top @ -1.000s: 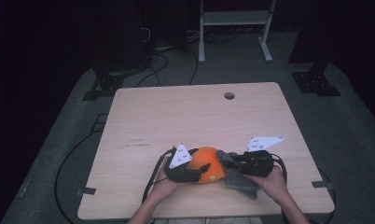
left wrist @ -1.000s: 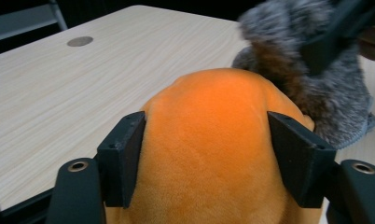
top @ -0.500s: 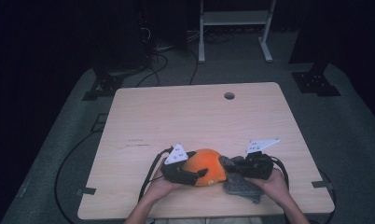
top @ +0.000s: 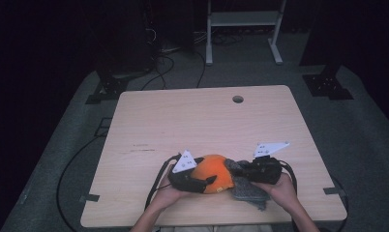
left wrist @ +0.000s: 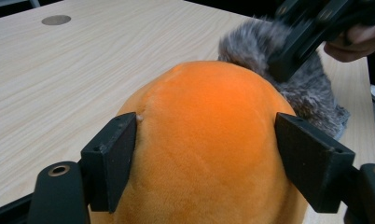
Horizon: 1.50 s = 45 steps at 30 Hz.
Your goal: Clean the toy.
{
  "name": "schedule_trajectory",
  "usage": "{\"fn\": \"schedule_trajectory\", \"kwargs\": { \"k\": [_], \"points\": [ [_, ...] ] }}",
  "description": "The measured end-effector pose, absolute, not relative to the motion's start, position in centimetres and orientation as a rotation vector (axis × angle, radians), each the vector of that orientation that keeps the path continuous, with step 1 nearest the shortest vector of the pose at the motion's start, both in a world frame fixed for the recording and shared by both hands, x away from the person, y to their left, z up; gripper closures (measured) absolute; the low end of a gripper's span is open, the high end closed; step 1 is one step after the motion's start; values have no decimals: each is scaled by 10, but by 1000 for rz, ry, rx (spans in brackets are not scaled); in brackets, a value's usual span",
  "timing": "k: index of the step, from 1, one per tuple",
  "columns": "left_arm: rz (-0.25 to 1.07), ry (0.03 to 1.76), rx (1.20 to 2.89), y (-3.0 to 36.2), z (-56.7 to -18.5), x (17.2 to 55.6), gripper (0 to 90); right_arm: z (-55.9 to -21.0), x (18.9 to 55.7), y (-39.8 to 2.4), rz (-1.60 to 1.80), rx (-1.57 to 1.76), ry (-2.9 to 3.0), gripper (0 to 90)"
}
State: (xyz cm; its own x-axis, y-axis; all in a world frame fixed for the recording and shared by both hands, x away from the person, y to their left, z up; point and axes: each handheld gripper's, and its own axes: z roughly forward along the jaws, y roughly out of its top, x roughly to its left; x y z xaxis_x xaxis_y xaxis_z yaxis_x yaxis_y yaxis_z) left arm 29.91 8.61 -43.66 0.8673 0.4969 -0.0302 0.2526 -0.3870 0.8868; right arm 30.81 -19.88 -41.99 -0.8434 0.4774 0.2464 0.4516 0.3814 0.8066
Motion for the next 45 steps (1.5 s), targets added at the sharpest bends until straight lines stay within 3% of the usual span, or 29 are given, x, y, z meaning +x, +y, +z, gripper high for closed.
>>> {"fn": "schedule_trajectory", "kwargs": {
  "k": [3,6,10,17,25,32,38,41,45],
  "points": [
    [295,546,2016,90,-426,302,163,-419,307,-191,1489,813,2605,775],
    [183,603,2001,96,-425,311,119,-422,308,-189,1455,789,2629,775],
    [151,632,2016,100,-434,314,204,-428,313,-196,1444,882,2625,775],
    [173,522,2062,102,-432,309,224,-420,310,-195,1565,855,2586,773],
    [78,591,2085,100,-436,320,92,-427,314,-197,1490,900,2643,774],
    [236,591,2040,105,-433,315,308,-427,315,-195,1479,915,2616,774],
    [283,599,2022,107,-433,314,310,-430,316,-201,1432,957,2623,773],
    [276,545,2026,103,-433,312,307,-417,310,-197,1588,891,2566,773],
    [337,479,2042,102,-431,305,315,-425,312,-193,1515,926,2609,774]
  ]
}}
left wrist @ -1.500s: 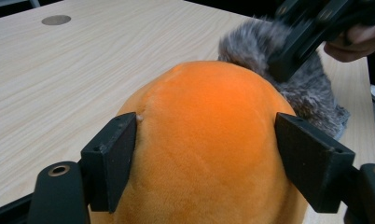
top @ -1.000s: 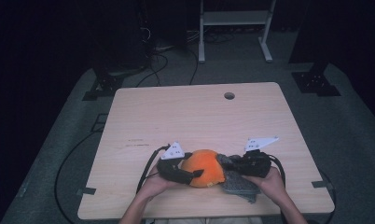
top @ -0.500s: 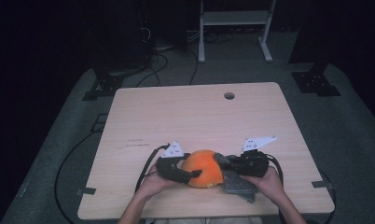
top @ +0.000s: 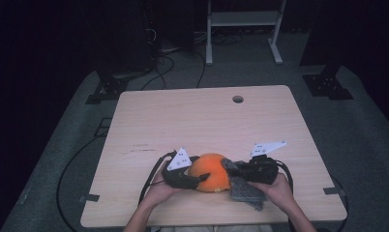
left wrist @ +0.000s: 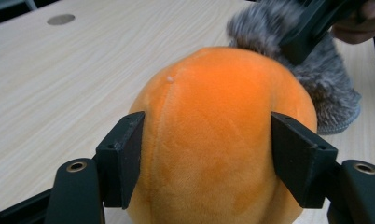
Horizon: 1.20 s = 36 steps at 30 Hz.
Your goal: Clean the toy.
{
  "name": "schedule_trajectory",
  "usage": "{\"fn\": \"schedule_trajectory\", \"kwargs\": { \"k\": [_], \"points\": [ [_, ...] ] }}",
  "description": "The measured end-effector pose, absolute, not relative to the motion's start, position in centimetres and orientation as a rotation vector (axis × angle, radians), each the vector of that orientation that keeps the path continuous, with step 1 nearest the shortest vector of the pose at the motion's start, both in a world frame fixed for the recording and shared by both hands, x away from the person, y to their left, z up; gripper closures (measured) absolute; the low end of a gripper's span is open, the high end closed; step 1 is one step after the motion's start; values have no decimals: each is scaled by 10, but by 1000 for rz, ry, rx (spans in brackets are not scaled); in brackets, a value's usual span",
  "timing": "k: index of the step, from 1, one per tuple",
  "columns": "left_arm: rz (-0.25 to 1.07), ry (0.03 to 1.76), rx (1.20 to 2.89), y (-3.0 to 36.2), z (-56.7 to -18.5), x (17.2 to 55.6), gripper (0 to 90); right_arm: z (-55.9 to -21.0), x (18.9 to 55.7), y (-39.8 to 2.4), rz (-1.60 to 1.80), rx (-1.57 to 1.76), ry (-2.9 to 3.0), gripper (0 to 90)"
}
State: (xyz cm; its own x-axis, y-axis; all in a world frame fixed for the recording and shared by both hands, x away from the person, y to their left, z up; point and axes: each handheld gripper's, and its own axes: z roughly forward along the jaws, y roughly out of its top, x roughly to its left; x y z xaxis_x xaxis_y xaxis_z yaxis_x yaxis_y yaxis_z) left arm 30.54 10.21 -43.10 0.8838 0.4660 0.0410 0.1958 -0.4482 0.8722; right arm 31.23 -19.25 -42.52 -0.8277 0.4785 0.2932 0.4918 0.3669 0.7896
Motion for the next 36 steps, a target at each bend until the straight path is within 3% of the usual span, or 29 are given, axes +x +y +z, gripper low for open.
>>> {"fn": "schedule_trajectory", "kwargs": {
  "k": [6,10,13,15,18,24,29,33,36],
  "points": [
    [419,512,1990,95,-426,304,331,-423,310,-203,-1495,-969,-2610,774],
    [398,433,2020,87,-427,299,300,-411,307,-194,-1594,-904,-2612,774],
    [365,422,2024,89,-426,299,227,-423,311,-191,-1518,-919,-2618,775],
    [275,483,2004,94,-427,306,192,-426,311,-193,-1487,-915,-2624,776],
    [303,472,2030,92,-429,304,237,-423,308,-193,-1409,-936,-2724,776],
    [349,417,2056,83,-428,298,264,-407,298,-182,-1594,-811,-2700,773],
    [281,499,2025,90,-425,306,163,-417,302,-186,-1507,-847,-2758,774],
    [305,477,2043,86,-426,303,249,-416,302,-193,-1459,-881,-2811,774],
    [329,454,2055,79,-425,299,255,-408,297,-191,-1589,-826,-2734,773]
  ]
}}
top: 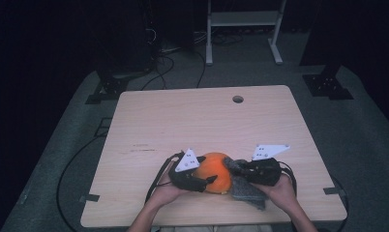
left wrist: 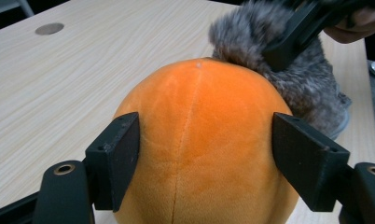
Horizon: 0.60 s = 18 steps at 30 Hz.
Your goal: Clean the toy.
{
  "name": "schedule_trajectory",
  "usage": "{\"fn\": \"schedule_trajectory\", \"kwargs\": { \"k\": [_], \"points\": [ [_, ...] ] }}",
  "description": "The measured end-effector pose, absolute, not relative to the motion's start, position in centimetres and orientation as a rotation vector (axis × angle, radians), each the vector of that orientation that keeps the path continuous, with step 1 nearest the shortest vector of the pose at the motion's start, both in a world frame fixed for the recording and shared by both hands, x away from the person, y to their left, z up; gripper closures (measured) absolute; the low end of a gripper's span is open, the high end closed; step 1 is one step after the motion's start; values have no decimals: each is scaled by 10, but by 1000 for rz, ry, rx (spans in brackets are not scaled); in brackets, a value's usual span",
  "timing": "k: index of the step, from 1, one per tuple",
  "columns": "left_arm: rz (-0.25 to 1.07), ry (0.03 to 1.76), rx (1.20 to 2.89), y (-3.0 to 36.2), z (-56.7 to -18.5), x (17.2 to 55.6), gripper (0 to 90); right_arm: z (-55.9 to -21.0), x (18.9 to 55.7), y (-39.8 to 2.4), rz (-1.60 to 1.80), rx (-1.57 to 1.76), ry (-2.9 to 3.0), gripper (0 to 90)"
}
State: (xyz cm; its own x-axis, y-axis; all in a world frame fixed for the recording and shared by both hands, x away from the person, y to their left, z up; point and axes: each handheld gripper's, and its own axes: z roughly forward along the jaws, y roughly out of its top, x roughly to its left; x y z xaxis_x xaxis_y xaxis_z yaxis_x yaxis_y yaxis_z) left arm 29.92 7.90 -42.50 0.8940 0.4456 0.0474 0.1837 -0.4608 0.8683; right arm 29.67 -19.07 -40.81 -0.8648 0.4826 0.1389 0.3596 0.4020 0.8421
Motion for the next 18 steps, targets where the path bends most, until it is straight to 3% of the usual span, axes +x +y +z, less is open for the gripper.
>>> {"fn": "schedule_trajectory", "kwargs": {
  "k": [5,7,10,13,15,18],
  "points": [
    [317,440,2066,79,-421,300,142,-409,295,-181,1475,706,2538,771],
    [257,483,2046,84,-422,305,146,-415,300,-188,1451,754,2546,773],
    [294,468,2061,81,-424,302,236,-415,301,-195,1375,785,2540,774],
    [320,452,2066,76,-421,300,265,-406,295,-194,1500,744,2496,774],
    [326,445,2066,74,-421,299,256,-403,291,-185,1515,690,2497,773],
    [305,442,2071,77,-416,300,173,-409,294,-182,1477,701,2523,775]
  ]
}}
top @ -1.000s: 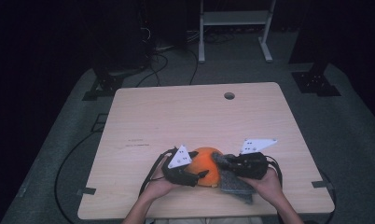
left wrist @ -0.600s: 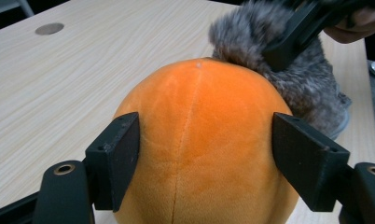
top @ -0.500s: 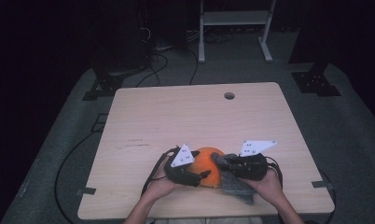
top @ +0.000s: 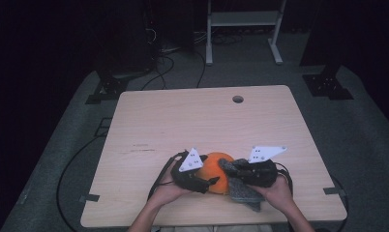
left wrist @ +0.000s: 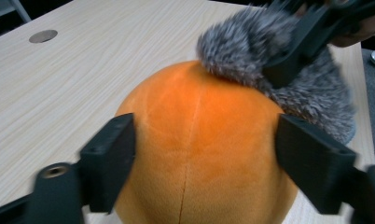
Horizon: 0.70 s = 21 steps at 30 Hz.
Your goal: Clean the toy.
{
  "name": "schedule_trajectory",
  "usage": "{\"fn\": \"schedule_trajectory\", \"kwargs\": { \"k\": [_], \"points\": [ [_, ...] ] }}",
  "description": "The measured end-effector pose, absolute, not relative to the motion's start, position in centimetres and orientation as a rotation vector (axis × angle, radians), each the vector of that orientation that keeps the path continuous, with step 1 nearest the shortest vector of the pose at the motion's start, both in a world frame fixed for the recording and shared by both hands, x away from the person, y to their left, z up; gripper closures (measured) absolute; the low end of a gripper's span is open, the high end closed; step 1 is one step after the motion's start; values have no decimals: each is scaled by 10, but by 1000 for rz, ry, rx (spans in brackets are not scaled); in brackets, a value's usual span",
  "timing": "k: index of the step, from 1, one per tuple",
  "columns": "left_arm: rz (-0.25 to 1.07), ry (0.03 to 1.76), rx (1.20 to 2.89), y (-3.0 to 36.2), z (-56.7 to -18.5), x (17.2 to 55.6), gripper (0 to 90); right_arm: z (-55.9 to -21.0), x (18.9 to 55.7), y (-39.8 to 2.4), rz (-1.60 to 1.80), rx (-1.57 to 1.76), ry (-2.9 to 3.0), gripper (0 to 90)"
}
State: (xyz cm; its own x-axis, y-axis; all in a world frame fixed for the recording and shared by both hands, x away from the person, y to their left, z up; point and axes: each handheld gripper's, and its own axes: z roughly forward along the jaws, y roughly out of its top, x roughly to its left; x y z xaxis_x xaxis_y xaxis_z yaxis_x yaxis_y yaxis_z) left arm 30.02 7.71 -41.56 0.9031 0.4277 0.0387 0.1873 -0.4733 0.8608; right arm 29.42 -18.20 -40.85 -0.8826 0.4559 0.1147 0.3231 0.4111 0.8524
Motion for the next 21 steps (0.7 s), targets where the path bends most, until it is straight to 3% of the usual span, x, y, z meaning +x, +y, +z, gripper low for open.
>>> {"fn": "schedule_trajectory", "kwargs": {
  "k": [4,8,11,14,18,21],
  "points": [
    [220,470,2092,84,-419,305,136,-411,299,-193,1456,756,2513,775],
    [294,461,2104,80,-422,302,278,-407,296,-194,1466,745,2501,777],
    [311,464,2085,78,-419,301,316,-400,288,-185,1535,646,2497,776],
    [308,447,2084,78,-418,300,284,-402,289,-182,1484,649,2508,777],
    [221,510,2088,81,-420,307,131,-407,296,-195,1453,724,2501,778],
    [232,501,2091,78,-425,306,227,-403,294,-198,1454,736,2487,777]
  ]
}}
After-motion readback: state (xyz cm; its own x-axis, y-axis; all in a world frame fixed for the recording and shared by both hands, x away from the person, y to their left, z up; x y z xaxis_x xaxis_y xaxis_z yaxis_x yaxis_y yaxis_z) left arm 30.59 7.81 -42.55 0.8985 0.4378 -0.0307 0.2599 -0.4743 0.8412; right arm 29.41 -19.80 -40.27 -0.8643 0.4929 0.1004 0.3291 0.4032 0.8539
